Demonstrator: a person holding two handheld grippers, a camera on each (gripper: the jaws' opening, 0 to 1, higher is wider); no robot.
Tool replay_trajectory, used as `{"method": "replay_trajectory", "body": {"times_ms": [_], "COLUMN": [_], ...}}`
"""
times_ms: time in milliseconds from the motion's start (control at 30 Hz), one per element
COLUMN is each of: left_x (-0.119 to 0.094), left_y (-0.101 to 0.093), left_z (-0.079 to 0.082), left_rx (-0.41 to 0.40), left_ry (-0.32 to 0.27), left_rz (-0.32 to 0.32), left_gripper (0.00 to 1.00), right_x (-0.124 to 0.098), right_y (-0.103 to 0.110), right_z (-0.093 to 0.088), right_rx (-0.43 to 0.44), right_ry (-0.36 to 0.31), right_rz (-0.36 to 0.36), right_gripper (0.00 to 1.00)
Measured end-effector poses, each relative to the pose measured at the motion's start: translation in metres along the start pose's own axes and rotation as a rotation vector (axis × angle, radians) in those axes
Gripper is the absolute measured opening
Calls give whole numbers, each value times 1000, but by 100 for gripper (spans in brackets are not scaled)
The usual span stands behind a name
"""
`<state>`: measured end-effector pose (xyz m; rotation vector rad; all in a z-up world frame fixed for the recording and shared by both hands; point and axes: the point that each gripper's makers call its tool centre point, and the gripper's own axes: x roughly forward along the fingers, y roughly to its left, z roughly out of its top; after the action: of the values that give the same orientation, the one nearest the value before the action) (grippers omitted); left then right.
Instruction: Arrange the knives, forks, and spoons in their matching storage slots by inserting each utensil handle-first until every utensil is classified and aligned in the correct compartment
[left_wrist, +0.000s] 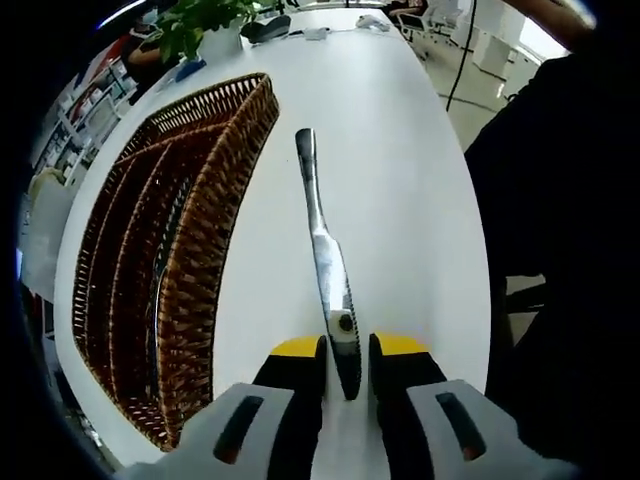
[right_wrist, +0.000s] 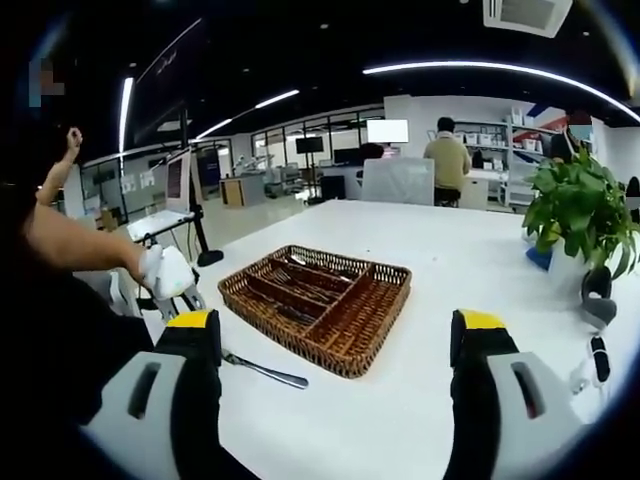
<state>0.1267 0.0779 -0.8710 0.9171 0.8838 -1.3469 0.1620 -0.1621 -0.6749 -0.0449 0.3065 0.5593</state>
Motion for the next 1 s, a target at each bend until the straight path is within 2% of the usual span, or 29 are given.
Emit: {"method": "replay_trajectory", "body": {"times_ms": [33,267,400,533,600,667,733,900,1000], "left_x": [-1,0,-2,0,1,0,1,1,1], "left_y": [1,7,8,8,9,8,9,9,7], "left_z": [-3,-4,-11,-9,-9,-12,-10,-10,-11], "left_rx": [-14,-57,-49,-63,-88,-147,-129,-146,-141], "left_ry": [21,48,103,148,175,218,245,280,296], "left_rz": [5,10,7,5,8,23,21,25,45], "left_gripper": [12,11,10,10,11,10,10,10,10], "right_x": [1,2,2,3,4,5,6,7,7], "right_y": [1,6,5,6,7,8,11,13,8], "right_z": [0,-2,0,0,-4,-5,-5,-7,-9], "right_rx": [-1,-11,-14,-12,-10,-11,-5,-5,-4], "right_ry": [2,14,13,9,16,19,20,22,17], "right_rz": [2,15,16,18,22,24,29,33,9], "right_gripper": [98,98,98,98,98,98,98,97,98]}}
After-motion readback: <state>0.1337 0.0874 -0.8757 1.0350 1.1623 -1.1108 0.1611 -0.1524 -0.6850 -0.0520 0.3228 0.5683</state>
